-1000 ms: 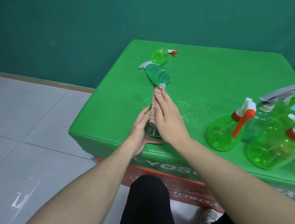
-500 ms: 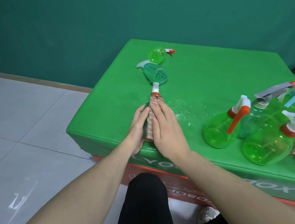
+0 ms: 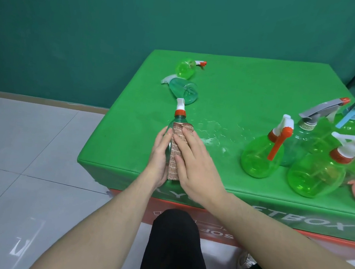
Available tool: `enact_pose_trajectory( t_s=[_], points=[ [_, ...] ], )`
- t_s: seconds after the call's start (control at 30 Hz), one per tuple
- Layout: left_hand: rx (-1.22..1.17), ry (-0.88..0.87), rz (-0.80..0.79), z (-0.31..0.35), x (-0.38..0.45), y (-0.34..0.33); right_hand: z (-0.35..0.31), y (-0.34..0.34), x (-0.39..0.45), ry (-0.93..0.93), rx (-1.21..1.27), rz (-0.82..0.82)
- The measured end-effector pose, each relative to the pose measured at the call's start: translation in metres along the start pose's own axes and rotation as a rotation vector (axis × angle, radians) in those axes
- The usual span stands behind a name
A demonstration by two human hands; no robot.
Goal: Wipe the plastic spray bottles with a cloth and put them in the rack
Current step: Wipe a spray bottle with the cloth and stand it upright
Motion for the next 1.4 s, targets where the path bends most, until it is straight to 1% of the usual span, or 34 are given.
enact_pose_trajectory(
  t_s=[0.17,0.33,0.47,0.53,0.6,0.7,0.87,0.93,1.1,1.3,1.4],
  points=[
    [0.078,-0.008,-0.015,0.001,-0.005,-0.006,-0.004,0.009,0.031,-0.065,-0.009,0.01],
    [0.147,0.004,-0.014,0.003,-0.01,-0.006,0.003,0.015,0.059,-0.218,0.185,-0.069],
    [0.186,0.027,-0.031,0.003,-0.013,-0.007,0.007,0.017,0.071,-0.392,0.355,-0.119],
    [0.199,0.02,-0.036,0.003,-0.013,-0.007,0.009,0.017,0.069,-0.436,0.38,-0.127],
    [0.197,0.011,-0.025,0.002,-0.013,-0.007,0.007,0.015,0.063,-0.394,0.356,-0.107],
    [0.215,-0.066,-0.019,-0.001,-0.01,-0.006,0.007,0.01,0.05,-0.285,0.297,-0.051],
    [0.281,-0.099,-0.012,-0.005,-0.009,-0.007,0.011,0.005,0.028,-0.162,0.078,-0.037],
    [0.265,-0.114,-0.014,-0.005,-0.007,-0.007,0.011,0.005,0.019,-0.134,0.005,-0.027],
    [0.266,-0.118,0.006,-0.004,-0.007,-0.01,0.012,0.009,0.003,-0.085,-0.092,-0.038],
    [0.213,-0.12,0.015,0.0,-0.012,-0.013,0.011,0.004,-0.017,-0.031,-0.108,-0.032],
    [0.185,-0.12,0.008,0.002,-0.014,-0.014,0.015,0.001,-0.022,-0.034,-0.042,0.007]
  ],
)
Point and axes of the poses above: each hand's wrist, its own x-axis towards the middle knuckle, its own y-axis out of the back of the hand, z = x × y, the point moved 1 cm from there along x, towards the middle knuckle, and after that the axes turned 10 degrees about -x, right-handed, at the moved point
